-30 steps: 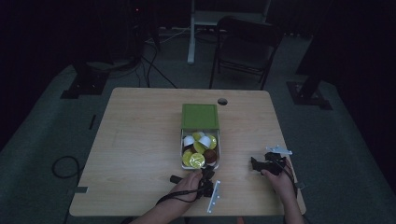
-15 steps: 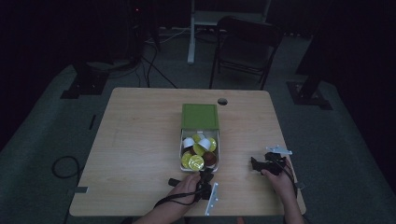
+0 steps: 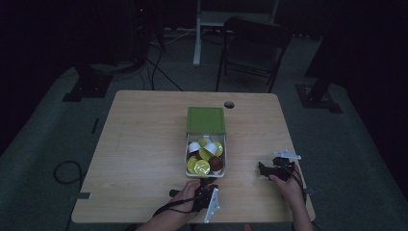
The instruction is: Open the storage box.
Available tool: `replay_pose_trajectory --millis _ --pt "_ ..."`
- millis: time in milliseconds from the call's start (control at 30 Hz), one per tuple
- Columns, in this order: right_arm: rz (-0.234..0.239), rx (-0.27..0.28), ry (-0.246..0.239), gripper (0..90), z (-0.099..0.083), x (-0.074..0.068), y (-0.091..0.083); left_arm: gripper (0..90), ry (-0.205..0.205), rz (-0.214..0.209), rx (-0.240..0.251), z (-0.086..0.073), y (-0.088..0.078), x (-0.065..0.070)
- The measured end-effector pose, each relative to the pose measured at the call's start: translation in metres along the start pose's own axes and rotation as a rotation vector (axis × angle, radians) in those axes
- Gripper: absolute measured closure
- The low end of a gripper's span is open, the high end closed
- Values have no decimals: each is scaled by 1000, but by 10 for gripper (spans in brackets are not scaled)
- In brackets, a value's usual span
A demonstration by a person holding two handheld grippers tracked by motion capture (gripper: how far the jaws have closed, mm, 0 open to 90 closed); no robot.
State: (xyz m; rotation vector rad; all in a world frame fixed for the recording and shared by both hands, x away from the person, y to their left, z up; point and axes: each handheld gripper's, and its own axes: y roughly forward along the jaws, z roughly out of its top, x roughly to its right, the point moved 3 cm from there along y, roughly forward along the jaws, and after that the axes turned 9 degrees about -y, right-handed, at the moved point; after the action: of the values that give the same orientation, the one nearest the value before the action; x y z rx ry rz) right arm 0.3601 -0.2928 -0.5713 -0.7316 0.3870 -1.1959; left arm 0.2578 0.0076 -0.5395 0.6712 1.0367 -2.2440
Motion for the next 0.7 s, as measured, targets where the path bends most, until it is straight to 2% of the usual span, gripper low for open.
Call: replay_pose_trajectory --millis 367,533,700 --pt "0 0 0 108 0 0 0 665 -92 -37 4 -14 -12 -2" --pt "0 0 0 108 0 0 0 665 -120 -56 -16 -23 -15 -2" --pt "0 0 0 108 0 0 0 658 -162 -55 -32 -35 -21 -3"
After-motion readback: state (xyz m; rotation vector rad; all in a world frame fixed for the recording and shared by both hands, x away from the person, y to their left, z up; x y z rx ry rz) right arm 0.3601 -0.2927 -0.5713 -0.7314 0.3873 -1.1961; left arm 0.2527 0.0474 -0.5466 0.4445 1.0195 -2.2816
